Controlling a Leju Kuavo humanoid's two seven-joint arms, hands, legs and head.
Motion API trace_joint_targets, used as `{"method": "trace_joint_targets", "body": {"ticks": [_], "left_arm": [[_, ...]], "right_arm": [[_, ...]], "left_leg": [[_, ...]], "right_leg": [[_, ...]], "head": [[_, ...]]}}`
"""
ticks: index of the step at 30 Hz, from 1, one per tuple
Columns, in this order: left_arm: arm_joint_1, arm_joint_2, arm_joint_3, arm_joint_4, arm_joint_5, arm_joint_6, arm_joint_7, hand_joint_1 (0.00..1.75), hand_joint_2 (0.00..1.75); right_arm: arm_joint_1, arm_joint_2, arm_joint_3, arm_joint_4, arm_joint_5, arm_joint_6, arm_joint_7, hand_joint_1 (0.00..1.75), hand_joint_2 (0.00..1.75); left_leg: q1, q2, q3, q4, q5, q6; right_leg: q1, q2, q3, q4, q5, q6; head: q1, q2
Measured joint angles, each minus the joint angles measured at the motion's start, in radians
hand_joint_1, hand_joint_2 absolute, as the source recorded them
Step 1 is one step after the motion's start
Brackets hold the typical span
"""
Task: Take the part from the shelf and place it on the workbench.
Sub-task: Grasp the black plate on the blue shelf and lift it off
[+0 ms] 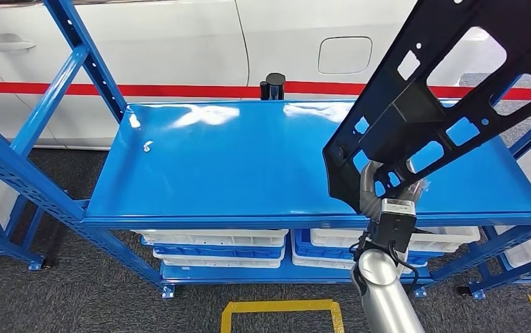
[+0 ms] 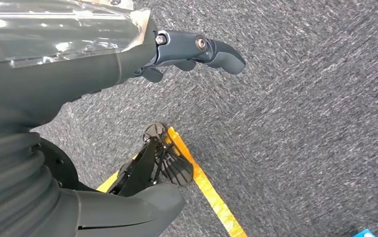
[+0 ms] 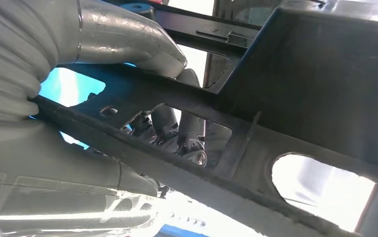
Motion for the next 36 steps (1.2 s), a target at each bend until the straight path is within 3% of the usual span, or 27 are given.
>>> {"method": "trace_joint_targets", "body": {"ticks": [26, 36], "left_arm": [[0.005, -0.007, 0.011, 0.000, 0.027, -0.035, -0.019, 0.00, 1.75], [0.005, -0.008, 0.018, 0.000, 0.044, -0.052, -0.022, 0.00, 1.75]], "right_arm": [[0.020, -0.017, 0.020, -0.028, 0.016, -0.007, -0.007, 1.73, 1.75], [0.042, -0.017, 0.020, -0.049, 0.032, -0.015, 0.001, 1.73, 1.75]], "left_leg": [[0.000, 0.000, 0.000, 0.000, 0.000, 0.000], [-0.007, 0.000, 0.000, 0.002, -0.002, 0.004]], "right_leg": [[0.000, 0.000, 0.000, 0.000, 0.000, 0.000], [-0.007, 0.000, 0.000, -0.001, 0.000, 0.001]], "head": [[0.000, 0.000], [0.000, 0.000]]}}
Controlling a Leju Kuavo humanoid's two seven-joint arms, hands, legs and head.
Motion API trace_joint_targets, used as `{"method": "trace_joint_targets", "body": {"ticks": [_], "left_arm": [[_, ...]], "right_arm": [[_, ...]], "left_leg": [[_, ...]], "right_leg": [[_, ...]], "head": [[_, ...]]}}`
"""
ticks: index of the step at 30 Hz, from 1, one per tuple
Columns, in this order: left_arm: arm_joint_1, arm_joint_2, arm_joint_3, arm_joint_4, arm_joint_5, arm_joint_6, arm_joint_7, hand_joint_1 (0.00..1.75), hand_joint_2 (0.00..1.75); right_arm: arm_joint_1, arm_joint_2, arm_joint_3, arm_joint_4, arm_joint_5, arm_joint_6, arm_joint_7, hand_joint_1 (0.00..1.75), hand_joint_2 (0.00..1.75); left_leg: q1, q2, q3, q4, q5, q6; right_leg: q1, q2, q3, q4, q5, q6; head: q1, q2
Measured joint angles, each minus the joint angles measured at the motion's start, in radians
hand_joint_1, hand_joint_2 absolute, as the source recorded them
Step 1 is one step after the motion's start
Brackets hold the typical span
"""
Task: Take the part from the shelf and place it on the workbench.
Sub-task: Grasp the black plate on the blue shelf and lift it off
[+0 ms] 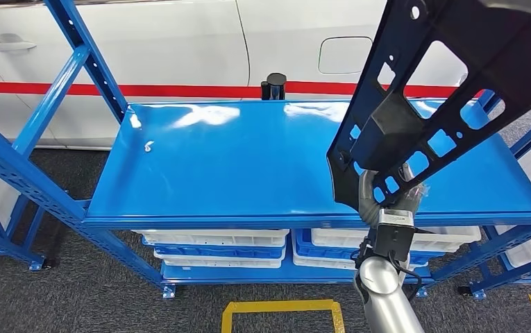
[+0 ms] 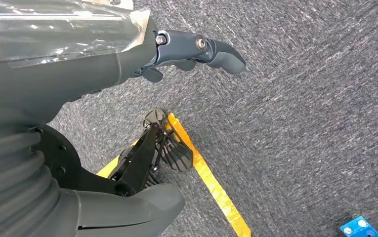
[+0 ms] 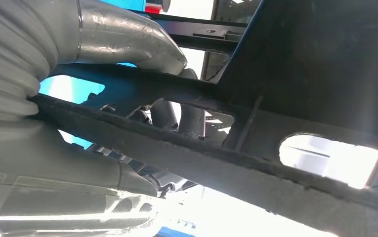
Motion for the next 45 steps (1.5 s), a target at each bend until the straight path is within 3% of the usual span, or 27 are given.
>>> {"method": "trace_joint_targets", "body": {"ticks": [5, 8, 9, 11, 13, 14, 15, 17, 18, 19, 22, 24, 27, 28, 29, 30, 32, 34, 38, 39, 40, 43, 44, 45], "left_arm": [[0.000, 0.000, 0.004, 0.000, 0.002, -0.003, -0.002, 0.00, 1.75], [-0.001, -0.001, 0.005, 0.000, 0.003, -0.005, -0.003, 0.00, 1.75], [-0.001, -0.002, 0.005, 0.000, 0.003, -0.008, -0.003, 0.00, 1.75], [0.000, -0.004, 0.005, 0.000, 0.005, -0.012, -0.006, 0.00, 1.75], [0.001, -0.006, 0.006, 0.000, 0.009, -0.013, -0.008, 0.00, 1.75], [0.003, -0.007, 0.007, 0.000, 0.011, -0.013, -0.008, 0.00, 1.75], [0.004, -0.008, 0.008, 0.000, 0.013, -0.014, -0.009, 0.00, 1.75], [0.006, -0.008, 0.008, 0.000, 0.014, -0.015, -0.010, 0.00, 1.75], [0.006, -0.007, 0.008, 0.000, 0.015, -0.015, -0.010, 0.00, 1.75], [0.006, -0.007, 0.009, 0.000, 0.015, -0.015, -0.010, 0.00, 1.75], [0.007, -0.006, 0.009, 0.000, 0.017, -0.015, -0.011, 0.00, 1.75], [0.008, -0.006, 0.009, 0.000, 0.020, -0.015, -0.011, 0.00, 1.75], [0.009, -0.008, 0.009, 0.000, 0.022, -0.014, -0.011, 0.00, 1.75], [0.011, -0.008, 0.010, 0.000, 0.023, -0.014, -0.011, 0.00, 1.75], [0.013, -0.008, 0.010, 0.000, 0.023, -0.013, -0.011, 0.00, 1.75], [0.014, -0.008, 0.010, 0.000, 0.024, -0.013, -0.011, 0.00, 1.75], [0.013, -0.008, 0.010, 0.000, 0.024, -0.012, -0.011, 0.00, 1.75], [0.012, -0.007, 0.010, 0.000, 0.024, -0.012, -0.012, 0.00, 1.75], [0.012, -0.009, 0.010, 0.000, 0.024, -0.011, -0.014, 0.00, 1.75], [0.012, -0.009, 0.011, 0.000, 0.024, -0.010, -0.014, 0.00, 1.75], [0.011, -0.010, 0.011, 0.000, 0.024, -0.011, -0.014, 0.00, 1.75], [0.012, -0.012, 0.012, 0.000, 0.024, -0.011, -0.015, 0.00, 1.75], [0.013, -0.013, 0.012, 0.000, 0.024, -0.010, -0.015, 0.00, 1.75], [0.014, -0.014, 0.013, 0.000, 0.024, -0.010, -0.015, 0.00, 1.75]], "right_arm": [[0.004, 0.000, 0.000, -0.007, 0.003, 0.000, 0.002, 1.73, 1.75], [0.003, 0.000, 0.000, -0.014, 0.004, 0.000, 0.003, 1.73, 1.75], [0.003, -0.001, 0.001, -0.017, 0.004, 0.000, 0.003, 1.73, 1.75], [0.005, -0.002, 0.002, -0.018, 0.004, 0.000, 0.003, 1.73, 1.75], [0.013, -0.004, 0.002, -0.018, 0.004, 0.000, 0.003, 1.73, 1.75], [0.015, -0.006, 0.003, -0.018, 0.004, 0.001, 0.003, 1.73, 1.75], [0.017, -0.006, 0.003, -0.018, 0.004, 0.001, 0.003, 1.73, 1.75], [0.017, -0.008, 0.003, -0.018, 0.004, 0.001, 0.003, 1.73, 1.75], [0.017, -0.008, 0.003, -0.018, 0.004, 0.001, 0.003, 1.73, 1.75], [0.018, -0.008, 0.004, -0.019, 0.004, 0.001, 0.004, 1.73, 1.75], [0.020, -0.009, 0.005, -0.019, 0.003, 0.002, 0.005, 1.73, 1.75], [0.019, -0.010, 0.005, -0.021, 0.003, 0.004, 0.005, 1.73, 1.75], [0.016, -0.009, 0.007, -0.022, 0.003, 0.009, 0.005, 1.73, 1.75], [0.016, -0.009, 0.007, -0.022, 0.003, 0.011, 0.005, 1.73, 1.75], [0.016, -0.009, 0.007, -0.022, 0.003, 0.012, 0.005, 1.73, 1.75], [0.016, -0.009, 0.007, -0.022, 0.003, 0.012, 0.005, 1.73, 1.75], [0.015, -0.009, 0.007, -0.022, 0.002, 0.012, 0.005, 1.73, 1.75], [0.011, -0.009, 0.007, -0.022, 0.002, 0.013, 0.005, 1.73, 1.75], [0.008, -0.009, 0.007, -0.022, 0.000, 0.013, 0.005, 1.73, 1.75], [0.006, -0.010, 0.007, -0.022, 0.000, 0.014, 0.005, 1.73, 1.75], [0.005, -0.010, 0.007, -0.022, 0.000, 0.014, 0.005, 1.73, 1.75], [0.004, -0.011, 0.008, -0.019, -0.002, 0.014, 0.005, 1.73, 1.75], [0.005, -0.011, 0.008, -0.018, -0.003, 0.014, 0.005, 1.73, 1.75], [0.004, -0.011, 0.008, -0.017, -0.003, 0.014, 0.005, 1.73, 1.75]], "left_leg": [[-0.005, 0.000, -0.002, 0.005, -0.003, 0.009], [0.003, 0.003, 0.010, -0.014, 0.010, 0.023], [0.008, 0.004, 0.015, -0.023, 0.015, 0.027], [0.013, 0.006, 0.019, -0.028, 0.018, 0.030], [0.015, 0.006, 0.019, -0.028, 0.016, 0.028], [0.016, 0.006, 0.021, -0.027, 0.014, 0.025], [0.019, 0.005, 0.024, -0.027, 0.011, 0.021], [0.023, 0.003, 0.031, -0.022, -0.001, 0.007], [0.022, 0.003, 0.032, -0.017, -0.007, 0.000], [0.021, 0.002, 0.030, -0.014, -0.012, -0.006], [0.021, 0.002, 0.027, -0.009, -0.019, -0.016], [0.025, 0.004, 0.010, 0.028, -0.045, -0.024], [0.027, 0.008, -0.097, 0.227, -0.128, -0.035], [0.027, 0.008, -0.132, 0.286, -0.142, -0.035], [0.027, 0.008, -0.151, 0.306, -0.134, -0.032], [0.027, 0.008, -0.150, 0.286, -0.107, -0.027], [0.022, 0.008, -0.100, 0.156, -0.023, -0.009], [0.015, 0.010, -0.052, 0.045, 0.020, 0.007], [0.009, 0.012, -0.039, 0.009, 0.031, 0.014], [0.011, 0.013, -0.036, 0.003, 0.039, 0.018], [0.014, 0.014, -0.034, -0.002, 0.045, 0.020], [0.015, 0.016, -0.042, -0.003, 0.052, 0.024], [0.015, 0.016, -0.043, -0.003, 0.053, 0.023], [0.015, 0.016, -0.044, -0.002, 0.054, 0.022]], "right_leg": [[-0.004, 0.000, 0.001, -0.002, 0.002, 0.004], [0.000, 0.000, -0.005, 0.009, -0.005, 0.011], [0.002, 0.000, -0.023, 0.043, -0.021, 0.009], [0.003, -0.001, -0.089, 0.173, -0.071, 0.004], [0.001, -0.001, -0.150, 0.285, -0.102, 0.008], [-0.001, -0.001, -0.152, 0.284, -0.093, 0.015], [-0.003, -0.001, -0.136, 0.244, -0.071, 0.025], [-0.008, -0.003, -0.066, 0.099, -0.011, 0.043], [-0.009, -0.001, -0.038, 0.044, 0.006, 0.044], [-0.010, 0.002, -0.023, 0.014, 0.013, 0.039], [-0.007, 0.007, -0.020, 0.011, 0.006, 0.013], [-0.010, 0.007, -0.016, 0.011, 0.003, -0.001], [-0.007, 0.005, -0.013, 0.010, -0.001, -0.014], [-0.004, 0.005, -0.013, 0.010, -0.001, -0.016], [-0.001, 0.005, -0.012, 0.010, -0.002, -0.016], [0.001, 0.006, -0.011, 0.010, -0.002, -0.017], [0.005, 0.007, -0.006, 0.010, -0.002, -0.017], [0.012, 0.007, -0.006, 0.011, -0.002, -0.016], [0.009, 0.003, -0.013, 0.014, 0.000, -0.004], [0.009, 0.002, -0.023, 0.033, -0.013, -0.003], [0.009, 0.002, -0.041, 0.073, -0.035, -0.004], [0.007, 0.001, -0.120, 0.263, -0.119, -0.004], [0.006, 0.001, -0.131, 0.295, -0.128, 0.002], [0.004, 0.001, -0.121, 0.285, -0.121, 0.010]], "head": [[0.000, 0.000], [0.000, 0.000], [0.001, 0.000], [0.002, 0.000], [0.002, 0.000], [0.002, 0.000], [0.002, 0.000], [0.002, 0.000], [0.002, 0.000], [0.002, 0.000], [0.000, 0.000], [0.000, 0.000], [0.000, 0.000], [0.000, 0.000], [0.000, 0.000], [0.000, 0.000], [0.000, 0.000], [0.000, 0.000], [0.000, 0.000], [0.001, 0.000], [0.002, 0.000], [0.003, 0.000], [0.003, 0.000], [0.003, 0.000]]}}
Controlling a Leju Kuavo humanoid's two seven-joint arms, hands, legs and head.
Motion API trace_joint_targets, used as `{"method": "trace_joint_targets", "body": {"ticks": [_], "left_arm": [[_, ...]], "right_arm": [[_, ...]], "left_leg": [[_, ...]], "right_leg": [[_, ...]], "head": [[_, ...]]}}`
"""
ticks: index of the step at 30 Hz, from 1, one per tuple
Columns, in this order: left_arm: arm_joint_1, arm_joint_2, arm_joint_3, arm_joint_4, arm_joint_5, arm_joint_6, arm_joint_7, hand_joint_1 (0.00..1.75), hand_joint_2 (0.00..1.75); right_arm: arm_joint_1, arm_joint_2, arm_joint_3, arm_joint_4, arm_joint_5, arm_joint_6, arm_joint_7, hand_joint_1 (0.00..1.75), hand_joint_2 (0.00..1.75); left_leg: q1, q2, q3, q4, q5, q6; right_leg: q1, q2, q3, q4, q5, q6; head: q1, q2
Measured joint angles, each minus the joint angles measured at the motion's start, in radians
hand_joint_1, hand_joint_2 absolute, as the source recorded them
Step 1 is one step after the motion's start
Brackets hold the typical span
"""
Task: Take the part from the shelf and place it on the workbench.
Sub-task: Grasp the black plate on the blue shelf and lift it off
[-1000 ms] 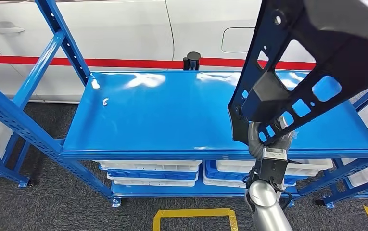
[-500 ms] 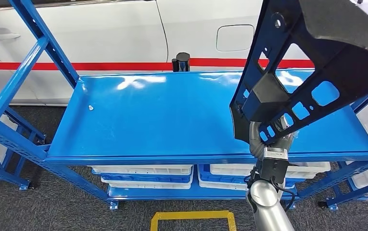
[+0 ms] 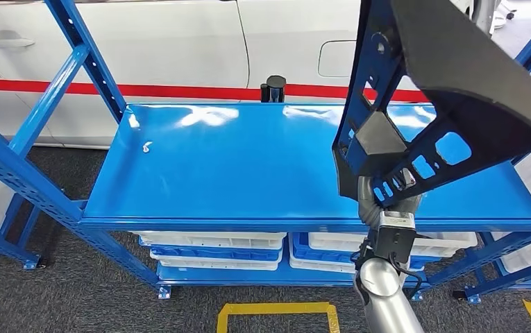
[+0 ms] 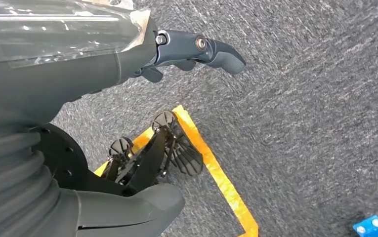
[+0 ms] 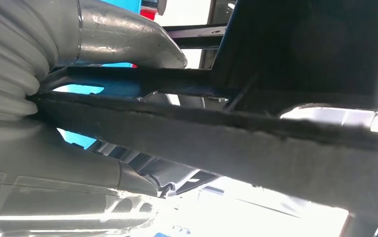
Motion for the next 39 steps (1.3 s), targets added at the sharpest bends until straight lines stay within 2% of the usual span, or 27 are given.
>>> {"method": "trace_joint_targets", "body": {"ticks": [1, 2, 3, 4, 5, 8, 9, 11, 13, 14, 15, 16, 18, 19, 20, 22, 24, 26, 28, 29, 30, 31, 33, 34, 35, 37, 39], "left_arm": [[0.000, -0.001, 0.001, 0.000, 0.000, 0.000, 0.000, 0.00, 1.75], [-0.001, -0.002, 0.001, 0.000, 0.000, 0.000, 0.000, 0.00, 1.75], [-0.001, -0.003, 0.001, 0.000, 0.000, 0.001, 0.000, 0.00, 1.75], [-0.002, -0.003, 0.002, 0.000, 0.000, 0.002, 0.000, 0.00, 1.75], [-0.003, -0.003, 0.002, 0.000, 0.000, 0.003, -0.001, 0.00, 1.75], [-0.003, -0.004, 0.002, 0.000, 0.000, 0.008, -0.001, 0.00, 1.75], [-0.003, -0.004, 0.002, 0.000, 0.000, 0.009, -0.001, 0.00, 1.75], [-0.004, -0.004, 0.002, 0.000, 0.000, 0.010, -0.001, 0.00, 1.75], [-0.003, -0.005, 0.002, 0.000, 0.000, 0.010, -0.002, 0.00, 1.75], [-0.003, -0.005, 0.002, 0.000, 0.000, 0.010, -0.002, 0.00, 1.75], [-0.003, -0.005, 0.002, 0.000, 0.000, 0.010, -0.002, 0.00, 1.75], [-0.003, -0.005, 0.002, 0.000, 0.000, 0.010, -0.002, 0.00, 1.75], [-0.005, -0.004, 0.003, 0.000, 0.000, 0.010, -0.002, 0.00, 1.75], [-0.006, -0.004, 0.003, 0.000, 0.000, 0.010, -0.002, 0.00, 1.75], [-0.007, -0.004, 0.003, 0.000, 0.000, 0.009, -0.001, 0.00, 1.75], [-0.008, -0.004, 0.003, 0.000, 0.000, 0.008, -0.001, 0.00, 1.75], [-0.009, -0.006, 0.004, 0.000, 0.000, 0.005, -0.001, 0.00, 1.75], [-0.010, -0.006, 0.005, 0.000, 0.000, 0.002, -0.001, 0.00, 1.75], [-0.011, -0.007, 0.006, 0.000, 0.000, 0.001, 0.000, 0.00, 1.75], [-0.010, -0.008, 0.006, 0.000, 0.000, 0.000, 0.000, 0.00, 1.75], [-0.010, -0.009, 0.006, 0.000, 0.000, 0.000, 0.000, 0.00, 1.75], [-0.010, -0.009, 0.006, 0.000, 0.000, 0.000, 0.001, 0.00, 1.75], [-0.010, -0.010, 0.006, 0.000, 0.000, 0.000, 0.001, 0.00, 1.75], [-0.010, -0.010, 0.006, 0.000, 0.000, 0.000, 0.001, 0.00, 1.75], [-0.011, -0.010, 0.006, 0.000, 0.000, 0.000, 0.001, 0.00, 1.75], [-0.011, -0.011, 0.006, 0.000, 0.000, -0.001, 0.002, 0.00, 1.75], [-0.011, -0.010, 0.006, 0.000, 0.000, -0.001, 0.003, 0.00, 1.75]], "right_arm": [[-0.001, 0.000, 0.000, 0.001, 0.000, 0.000, 0.000, 1.73, 1.75], [-0.004, 0.000, 0.000, 0.001, 0.000, 0.000, 0.000, 1.73, 1.75], [-0.006, 0.000, 0.000, 0.001, 0.000, 0.000, 0.000, 1.73, 1.75], [-0.009, 0.000, 0.000, 0.002, 0.000, 0.000, 0.000, 1.73, 1.75], [-0.010, 0.000, 0.000, 0.002, 0.000, 0.000, 0.000, 1.73, 1.75], [-0.010, 0.000, -0.002, 0.002, 0.000, 0.000, 0.001, 1.73, 1.75], [-0.011, -0.001, -0.002, 0.002, 0.000, 0.000, 0.002, 1.73, 1.75], [-0.013, 0.000, -0.003, 0.002, 0.000, 0.000, 0.002, 1.73, 1.75], [-0.012, 0.001, -0.004, 0.003, 0.000, 0.000, 0.002, 1.73, 1.75], [-0.012, 0.001, -0.004, 0.003, 0.000, 0.000, 0.002, 1.73, 1.75], [-0.012, 0.001, -0.004, 0.004, 0.000, 0.000, 0.002, 1.73, 1.75], [-0.012, 0.001, -0.004, 0.004, 0.000, 0.001, 0.002, 1.73, 1.75], [-0.012, 0.002, -0.005, 0.004, 0.000, 0.001, 0.002, 1.73, 1.75], [-0.013, 0.002, -0.005, 0.004, 0.000, 0.001, 0.002, 1.73, 1.75], [-0.013, 0.002, -0.005, 0.004, 0.000, 0.001, 0.002, 1.73, 1.75], [-0.013, 0.002, -0.005, 0.004, 0.000, 0.001, 0.002, 1.73, 1.75], [-0.011, 0.002, -0.006, 0.004, 0.000, 0.001, 0.001, 1.73, 1.75], [-0.010, 0.000, -0.007, 0.003, 0.000, 0.001, 0.001, 1.73, 1.75], [-0.006, -0.001, -0.008, 0.003, 0.000, 0.001, 0.001, 1.73, 1.75], [-0.003, -0.001, -0.009, 0.003, 0.000, 0.001, 0.001, 1.73, 1.75], [0.000, -0.002, -0.009, 0.003, 0.000, 0.001, 0.001, 1.73, 1.75], [0.001, -0.003, -0.009, 0.003, 0.000, 0.001, 0.001, 1.73, 1.75], [-0.001, -0.004, -0.010, 0.003, 0.000, 0.001, 0.002, 1.73, 1.75], [-0.001, -0.004, -0.010, 0.003, 0.000, 0.001, 0.002, 1.73, 1.75], [-0.001, -0.004, -0.010, 0.003, 0.000, 0.001, 0.001, 1.73, 1.75], [0.000, -0.004, -0.010, 0.002, 0.000, 0.000, 0.002, 1.73, 1.75], [0.000, -0.005, -0.012, 0.001, 0.001, 0.000, 0.003, 1.73, 1.75]], "left_leg": [[0.001, 0.000, 0.000, 0.002, 0.000, -0.001], [0.001, -0.001, -0.001, 0.005, 0.000, -0.004], [-0.001, -0.001, -0.003, 0.009, -0.002, -0.008], [-0.003, -0.002, -0.006, 0.014, -0.003, -0.013], [-0.006, -0.002, -0.010, 0.018, -0.003, -0.018], [-0.004, -0.004, -0.019, 0.022, -0.001, -0.035], [-0.002, -0.005, -0.025, 0.037, -0.015, -0.040], [0.003, -0.006, -0.064, 0.129, -0.078, -0.052], [0.007, -0.005, -0.123, 0.267, -0.146, -0.060], [0.009, -0.005, -0.138, 0.306, -0.159, -0.062], [0.010, -0.005, -0.134, 0.308, -0.153, -0.061], [0.010, -0.005, -0.109, 0.269, -0.130, -0.059], [0.010, -0.006, -0.021, 0.122, -0.074, -0.050], [0.008, -0.006, 0.012, 0.063, -0.056, -0.046], [0.005, -0.007, 0.030, 0.027, -0.048, -0.042], [-0.002, -0.007, 0.028, 0.018, -0.042, -0.033], [-0.001, -0.004, 0.022, 0.009, -0.026, -0.017], [0.003, 0.000, 0.012, 0.000, -0.008, -0.002], [0.000, 0.002, -0.005, 0.000, 0.003, 0.004], [-0.001, 0.002, -0.014, 0.000, 0.009, 0.004], [-0.002, 0.002, -0.021, 0.001, 0.014, 0.004], [-0.002, 0.002, -0.027, 0.001, 0.019, 0.002], [-0.003, 0.002, -0.035, 0.004, 0.027, -0.003], [-0.004, 0.002, -0.038, 0.006, 0.030, -0.008], [-0.005, 0.001, -0.041, 0.009, 0.033, -0.013], [-0.007, 0.000, -0.046, 0.013, 0.041, -0.023], [-0.005, -0.002, -0.055, 0.023, 0.034, -0.034]], "right_leg": [[-0.002, -0.001, 0.031, -0.053, 0.022, 0.010], [-0.004, -0.002, 0.073, -0.130, 0.047, 0.019], [-0.005, -0.003, 0.110, -0.200, 0.068, 0.023], [-0.005, -0.003, 0.135, -0.249, 0.082, 0.020], [-0.004, -0.002, 0.145, -0.271, 0.088, 0.013], [-0.004, 0.001, 0.141, -0.274, 0.096, -0.010], [-0.006, 0.001, 0.139, -0.275, 0.099, -0.017], [-0.011, 0.000, 0.134, -0.276, 0.105, -0.030], [-0.009, -0.001, 0.124, -0.276, 0.111, -0.037], [-0.008, -0.002, 0.120, -0.276, 0.114, -0.039], [-0.008, -0.002, 0.116, -0.276, 0.117, -0.039], [-0.008, -0.002, 0.114, -0.276, 0.119, -0.038], [-0.006, -0.001, 0.113, -0.275, 0.124, -0.033], [-0.004, -0.002, 0.112, -0.275, 0.127, -0.028], [-0.002, -0.002, 0.111, -0.275, 0.130, -0.023], [-0.001, -0.003, 0.107, -0.278, 0.139, -0.010], [-0.002, -0.004, 0.096, -0.269, 0.133, -0.001], [-0.001, -0.004, 0.060, -0.193, 0.080, -0.006], [0.000, -0.004, 0.012, -0.057, 0.007, -0.012], [0.000, -0.004, 0.000, -0.008, -0.014, -0.010], [0.000, -0.004, 0.007, 0.006, -0.021, -0.005], [-0.001, -0.004, 0.036, -0.025, -0.012, 0.002], [-0.001, -0.005, 0.139, -0.177, 0.022, 0.013], [0.001, -0.004, 0.182, -0.243, 0.038, 0.013], [0.003, -0.003, 0.207, -0.285, 0.046, 0.009], [0.007, -0.001, 0.209, -0.295, 0.053, -0.001], [-0.001, 0.000, 0.198, -0.296, 0.059, -0.015]], "head": [[0.000, 0.000], [0.000, 0.000], [0.000, 0.000], [0.000, 0.000], [-0.001, 0.000], [-0.002, 0.000], [-0.002, 0.000], [-0.003, 0.000], [-0.003, 0.000], [-0.003, 0.000], [-0.003, 0.000], [-0.003, 0.000], [-0.003, 0.000], [-0.003, 0.000], [-0.002, 0.000], [-0.001, 0.000], [-0.001, 0.000], [0.000, 0.000], [0.000, 0.000], [0.000, 0.000], [0.000, 0.000], [0.000, 0.000], [0.000, 0.000], [0.000, 0.000], [0.000, 0.000], [-0.001, 0.000], [-0.001, 0.000]]}}
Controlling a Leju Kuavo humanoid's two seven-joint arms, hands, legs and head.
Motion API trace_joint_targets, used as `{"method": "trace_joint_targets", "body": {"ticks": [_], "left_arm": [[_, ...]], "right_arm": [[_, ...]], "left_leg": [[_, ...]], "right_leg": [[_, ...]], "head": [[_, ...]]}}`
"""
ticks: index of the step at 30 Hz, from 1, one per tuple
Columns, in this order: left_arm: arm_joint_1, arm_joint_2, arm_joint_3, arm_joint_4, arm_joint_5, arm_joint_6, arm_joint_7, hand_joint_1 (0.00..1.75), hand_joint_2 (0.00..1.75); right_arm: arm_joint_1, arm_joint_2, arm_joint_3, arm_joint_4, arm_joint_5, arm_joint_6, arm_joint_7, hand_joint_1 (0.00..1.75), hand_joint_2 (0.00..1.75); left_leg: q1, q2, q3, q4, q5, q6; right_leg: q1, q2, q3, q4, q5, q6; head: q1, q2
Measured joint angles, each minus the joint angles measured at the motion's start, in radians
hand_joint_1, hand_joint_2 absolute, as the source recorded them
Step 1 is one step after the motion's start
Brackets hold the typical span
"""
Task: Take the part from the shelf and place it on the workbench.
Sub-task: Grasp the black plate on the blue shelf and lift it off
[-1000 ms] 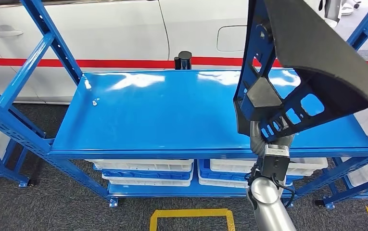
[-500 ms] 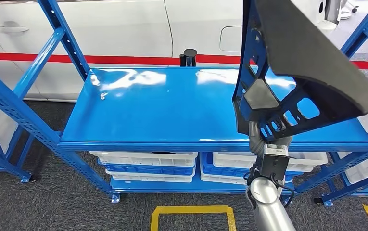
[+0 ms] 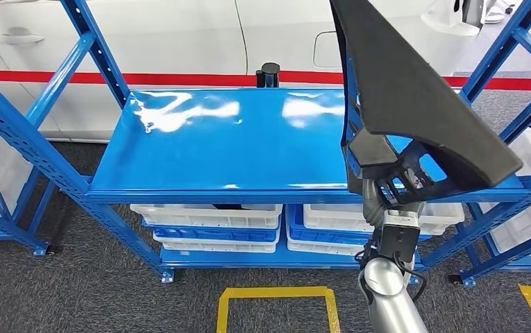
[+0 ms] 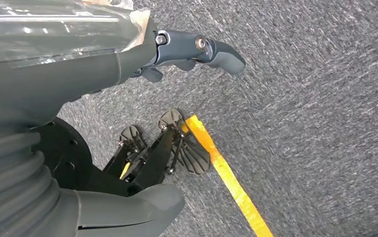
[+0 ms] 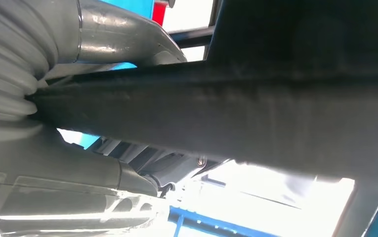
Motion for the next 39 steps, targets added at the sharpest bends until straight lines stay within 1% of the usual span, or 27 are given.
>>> {"method": "trace_joint_targets", "body": {"ticks": [1, 3, 4, 5, 6, 7, 10, 11, 12, 14, 16, 17, 19, 20, 21, 22, 23, 24, 25, 26, 27, 30, 33, 35, 37, 38, 39], "left_arm": [[0.000, 0.000, 0.000, 0.000, 0.000, 0.000, 0.000, 0.00, 1.75], [0.000, 0.001, 0.000, 0.000, 0.000, 0.000, 0.000, 0.00, 1.75], [0.001, 0.000, 0.000, 0.000, 0.000, 0.000, 0.000, 0.00, 1.75], [0.001, 0.000, 0.000, 0.000, 0.000, 0.000, 0.000, 0.00, 1.75], [0.001, 0.000, 0.000, 0.000, 0.000, 0.000, 0.000, 0.00, 1.75], [0.002, 0.000, 0.000, 0.000, 0.000, 0.000, 0.000, 0.00, 1.75], [-0.001, 0.000, 0.000, 0.000, 0.000, 0.000, 0.000, 0.00, 1.75], [-0.002, 0.000, 0.000, 0.000, 0.000, 0.000, 0.000, 0.00, 1.75], [-0.002, 0.000, 0.000, 0.000, 0.000, 0.000, 0.000, 0.00, 1.75], [-0.003, 0.000, 0.000, 0.000, 0.000, 0.000, 0.000, 0.00, 1.75], [-0.004, 0.000, 0.000, 0.000, 0.000, 0.000, 0.000, 0.00, 1.75], [-0.004, 0.000, 0.000, 0.000, 0.000, 0.000, 0.000, 0.00, 1.75], [-0.005, -0.001, 0.000, 0.000, 0.000, 0.000, 0.000, 0.00, 1.75], [-0.005, -0.001, 0.000, 0.000, 0.001, 0.000, 0.000, 0.00, 1.75], [-0.005, -0.001, 0.000, 0.000, 0.001, 0.000, 0.001, 0.00, 1.75], [-0.005, -0.001, 0.000, 0.000, 0.001, 0.000, 0.001, 0.00, 1.75], [-0.005, -0.001, 0.000, 0.000, 0.002, 0.000, 0.001, 0.00, 1.75], [-0.005, -0.001, 0.000, 0.000, 0.002, 0.000, 0.001, 0.00, 1.75], [-0.005, -0.001, 0.000, 0.000, 0.002, 0.000, 0.001, 0.00, 1.75], [-0.005, -0.001, 0.000, 0.000, 0.002, 0.000, 0.001, 0.00, 1.75], [-0.005, -0.001, 0.000, 0.000, 0.002, 0.000, 0.000, 0.00, 1.75], [-0.005, -0.001, 0.000, 0.000, 0.002, 0.000, -0.002, 0.00, 1.75], [-0.005, -0.001, 0.000, 0.000, 0.002, 0.000, -0.002, 0.00, 1.75], [-0.005, 0.001, 0.000, 0.000, 0.002, 0.000, -0.002, 0.00, 1.75], [-0.005, 0.002, -0.001, 0.000, 0.001, 0.000, -0.003, 0.00, 1.75], [-0.005, 0.002, -0.001, 0.000, 0.001, 0.000, -0.003, 0.00, 1.75], [-0.005, 0.003, -0.001, 0.000, 0.001, 0.000, -0.003, 0.00, 1.75]], "right_arm": [[0.000, 0.000, -0.001, -0.001, 0.001, 0.000, 0.001, 1.73, 1.75], [0.000, 0.001, -0.002, -0.003, 0.002, 0.000, 0.001, 1.73, 1.75], [0.001, 0.001, -0.002, -0.004, 0.002, 0.000, 0.001, 1.73, 1.75], [0.003, 0.001, -0.002, -0.004, 0.002, 0.000, 0.001, 1.73, 1.75], [0.005, 0.001, -0.003, -0.004, 0.002, 0.000, 0.001, 1.73, 1.75], [0.006, 0.001, -0.003, -0.004, 0.002, 0.000, 0.001, 1.73, 1.75], [0.007, 0.001, -0.004, -0.006, 0.002, 0.000, 0.001, 1.73, 1.75], [0.006, 0.001, -0.004, -0.007, 0.002, 0.000, 0.001, 1.73, 1.75], [0.006, 0.002, -0.005, -0.007, 0.002, 0.000, 0.001, 1.73, 1.75], [0.006, 0.002, -0.005, -0.008, 0.003, 0.000, 0.001, 1.73, 1.75], [0.006, 0.002, -0.006, -0.009, 0.004, 0.000, 0.002, 1.73, 1.75], [0.005, 0.002, -0.006, -0.009, 0.004, 0.000, 0.002, 1.73, 1.75], [0.005, 0.002, -0.006, -0.009, 0.004, 0.000, 0.004, 1.73, 1.75], [0.005, 0.002, -0.006, -0.009, 0.004, 0.000, 0.005, 1.73, 1.75], [0.006, 0.002, -0.006, -0.009, 0.004, 0.000, 0.007, 1.73, 1.75], [0.005, 0.002, -0.007, -0.009, 0.004, 0.000, 0.008, 1.73, 1.75], [0.005, 0.002, -0.007, -0.009, 0.004, 0.000, 0.008, 1.73, 1.75], [0.003, 0.002, -0.007, -0.009, 0.004, 0.000, 0.008, 1.73, 1.75], [0.001, 0.002, -0.007, -0.009, 0.004, 0.000, 0.008, 1.73, 1.75], [-0.001, 0.002, -0.006, -0.009, 0.004, 0.000, 0.008, 1.73, 1.75], [-0.003, 0.003, -0.006, -0.009, 0.004, 0.000, 0.008, 1.73, 1.75], [-0.002, 0.002, -0.007, -0.009, 0.003, 0.000, 0.009, 1.73, 1.75], [-0.002, 0.002, -0.008, -0.009, 0.003, 0.000, 0.009, 1.73, 1.75], [-0.003, 0.003, -0.008, -0.009, 0.003, 0.001, 0.008, 1.73, 1.75], [-0.001, 0.005, -0.008, -0.008, 0.001, 0.001, 0.006, 1.73, 1.75], [0.000, 0.006, -0.009, -0.007, -0.001, 0.002, 0.005, 1.73, 1.75], [0.002, 0.006, -0.009, -0.007, -0.003, 0.002, 0.003, 1.73, 1.75]], "left_leg": [[0.002, -0.001, -0.011, 0.022, -0.022, -0.006], [0.007, -0.003, -0.052, 0.124, -0.102, -0.019], [0.010, -0.003, -0.075, 0.194, -0.143, -0.024], [0.013, -0.003, -0.091, 0.250, -0.168, -0.028], [0.015, -0.003, -0.091, 0.276, -0.174, -0.030], [0.017, -0.003, -0.071, 0.263, -0.162, -0.031], [0.020, -0.004, 0.065, 0.060, -0.096, -0.024], [0.017, -0.005, 0.094, 0.012, -0.087, -0.019], [0.014, -0.006, 0.105, -0.010, -0.087, -0.014], [0.008, -0.006, 0.100, -0.013, -0.080, -0.001], [0.009, -0.002, 0.092, -0.022, -0.066, 0.017], [0.011, 0.000, 0.086, -0.026, -0.057, 0.026], [0.009, 0.003, 0.065, -0.027, -0.041, 0.036], [0.008, 0.004, 0.054, -0.027, -0.033, 0.038], [0.007, 0.004, 0.044, -0.026, -0.025, 0.038], [0.006, 0.004, 0.034, -0.026, -0.018, 0.037], [0.006, 0.004, 0.026, -0.025, -0.011, 0.035], [0.006, 0.003, 0.020, -0.024, -0.006, 0.032], [0.004, 0.003, 0.014, -0.023, 0.000, 0.028], [0.002, 0.003, 0.010, -0.021, 0.005, 0.023], [0.000, 0.002, 0.006, -0.018, 0.010, 0.018], [-0.002, 0.001, 0.001, -0.017, 0.024, 0.005], [-0.002, 0.001, 0.000, -0.018, 0.027, 0.001], [0.002, -0.001, -0.015, 0.008, -0.006, -0.005], [0.012, -0.003, -0.049, 0.149, -0.097, -0.021], [0.017, -0.003, -0.039, 0.179, -0.117, -0.027], [0.021, -0.003, -0.009, 0.176, -0.122, -0.031]], "right_leg": [[-0.004, -0.001, -0.005, -0.001, 0.006, -0.009], [-0.007, -0.002, -0.018, -0.001, 0.020, -0.023], [-0.007, -0.003, -0.027, -0.001, 0.026, -0.026], [-0.006, -0.004, -0.035, 0.000, 0.032, -0.025], [-0.006, -0.004, -0.043, 0.001, 0.037, -0.023], [-0.006, -0.004, -0.049, 0.002, 0.042, -0.021], [-0.006, -0.004, -0.060, 0.006, 0.052, -0.010], [-0.004, -0.004, -0.062, 0.007, 0.055, -0.004], [-0.003, -0.004, -0.064, 0.007, 0.059, 0.002], [-0.002, -0.004, -0.068, 0.005, 0.068, 0.016], [-0.003, -0.005, -0.083, 0.024, 0.053, 0.023], [-0.002, -0.005, -0.101, 0.061, 0.026, 0.020], [-0.002, -0.005, -0.152, 0.193, -0.052, 0.011], [-0.002, -0.005, -0.173, 0.259, -0.081, 0.012], [-0.002, -0.005, -0.181, 0.299, -0.095, 0.015], [-0.002, -0.005, -0.167, 0.298, -0.092, 0.022], [-0.002, -0.005, -0.132, 0.254, -0.075, 0.030], [-0.002, -0.005, -0.080, 0.179, -0.053, 0.036], [-0.001, -0.005, -0.025, 0.095, -0.037, 0.038], [0.001, -0.005, 0.014, 0.032, -0.026, 0.036], [0.004, -0.004, 0.035, -0.005, -0.023, 0.030], [0.005, -0.002, 0.024, -0.014, -0.018, 0.016], [0.003, -0.002, 0.021, -0.015, -0.015, 0.011], [-0.004, -0.003, 0.016, -0.016, -0.004, -0.004], [-0.009, -0.005, -0.015, -0.012, 0.024, -0.019], [-0.010, -0.005, -0.032, -0.009, 0.035, -0.018], [-0.010, -0.005, -0.047, -0.004, 0.044, -0.014]], "head": [[-0.001, 0.000], [-0.003, 0.000], [-0.004, 0.000], [-0.004, 0.000], [-0.004, 0.000], [-0.004, 0.000], [-0.003, 0.000], [-0.003, 0.000], [-0.003, 0.000], [-0.003, 0.000], [-0.002, 0.000], [-0.001, 0.000], [0.000, 0.000], [0.000, 0.000], [0.000, 0.000], [0.000, 0.000], [0.000, 0.000], [0.000, 0.000], [0.000, 0.000], [-0.001, 0.000], [-0.001, 0.000], [-0.001, 0.000], [-0.001, 0.000], [-0.002, 0.000], [-0.003, 0.000], [-0.003, 0.000], [-0.003, 0.000]]}}
